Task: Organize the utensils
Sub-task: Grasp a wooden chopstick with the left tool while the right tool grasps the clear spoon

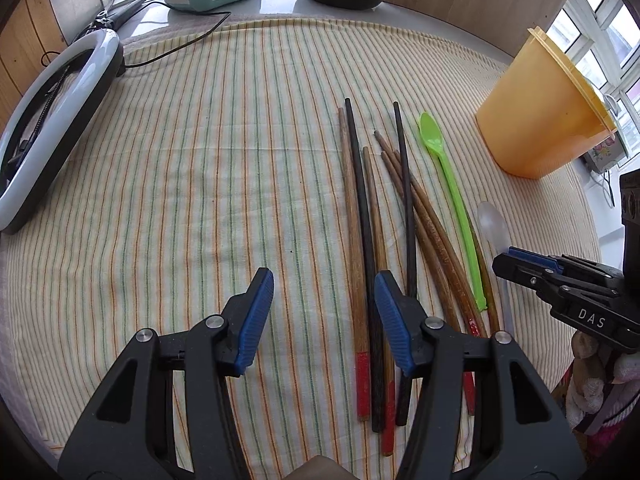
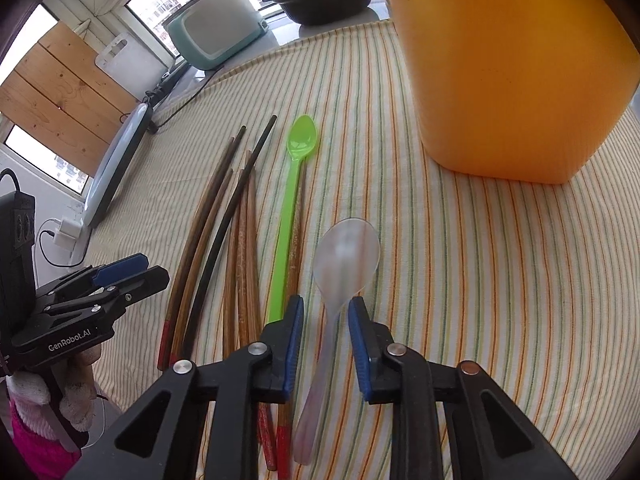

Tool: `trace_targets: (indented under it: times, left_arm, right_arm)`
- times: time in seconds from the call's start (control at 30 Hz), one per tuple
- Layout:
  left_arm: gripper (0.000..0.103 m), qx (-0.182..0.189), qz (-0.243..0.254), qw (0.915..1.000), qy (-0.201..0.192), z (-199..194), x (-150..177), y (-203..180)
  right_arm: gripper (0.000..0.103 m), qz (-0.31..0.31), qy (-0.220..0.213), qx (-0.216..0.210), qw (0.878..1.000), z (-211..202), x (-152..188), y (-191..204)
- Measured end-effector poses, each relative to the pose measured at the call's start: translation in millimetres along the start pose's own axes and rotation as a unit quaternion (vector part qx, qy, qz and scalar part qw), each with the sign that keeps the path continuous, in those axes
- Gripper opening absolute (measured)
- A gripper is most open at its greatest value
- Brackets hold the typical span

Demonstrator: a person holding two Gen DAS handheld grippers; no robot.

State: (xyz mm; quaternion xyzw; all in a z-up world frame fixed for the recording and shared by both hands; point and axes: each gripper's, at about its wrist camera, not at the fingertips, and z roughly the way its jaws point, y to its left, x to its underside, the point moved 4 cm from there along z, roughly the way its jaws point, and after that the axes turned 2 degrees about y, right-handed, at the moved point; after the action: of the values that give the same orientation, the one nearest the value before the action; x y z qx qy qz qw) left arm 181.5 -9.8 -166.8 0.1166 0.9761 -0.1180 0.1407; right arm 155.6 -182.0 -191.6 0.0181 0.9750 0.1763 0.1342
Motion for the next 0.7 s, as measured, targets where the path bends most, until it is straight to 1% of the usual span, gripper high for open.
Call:
trace_targets:
  times: [0.07, 0.17, 0.23, 0.33, 0.47, 0.7]
  left_arm:
    - [0.055, 0.001, -0.006, 0.9999, 0.010, 3.5, -10.9, 1.5]
    - [0.055, -0.003, -0.005, 0.9992, 0.040, 14.5, -26.7, 4.8]
    - [0.055, 0.002, -0.010, 0.9980, 0.063, 23.4, -34.1, 8.3]
    - [0.055, -0.004, -0.006, 0.9972, 0.074, 26.1, -45.3, 8.1]
    - [0.055, -0.027, 0.022, 0.9959, 0.083, 30.5, -50.2, 3.1]
    - [0.057, -0.045, 0.032, 0.9943, 0.091, 37.6, -58.2, -1.7]
  right_arm:
    - [0.022, 0.004, 0.001, -0.002, 1.000, -0.2, -0.5, -1.1]
    - [0.022, 0.008, 0.001, -0.002, 1.000, -0.1, -0.8, -3.1]
    - [0.022, 0.010, 0.002, -0.001, 1.000, 0.0, -0.2, -3.4]
    - [0.022, 0.009, 0.002, 0.001, 1.000, 0.4, -0.7, -3.0]
    - [0.022, 0.007, 0.003, 0.005, 1.000, 0.8, -0.4, -2.1]
    - [0.022, 0.005, 0.007, 0.009, 1.000, 1.0, -1.1, -2.2]
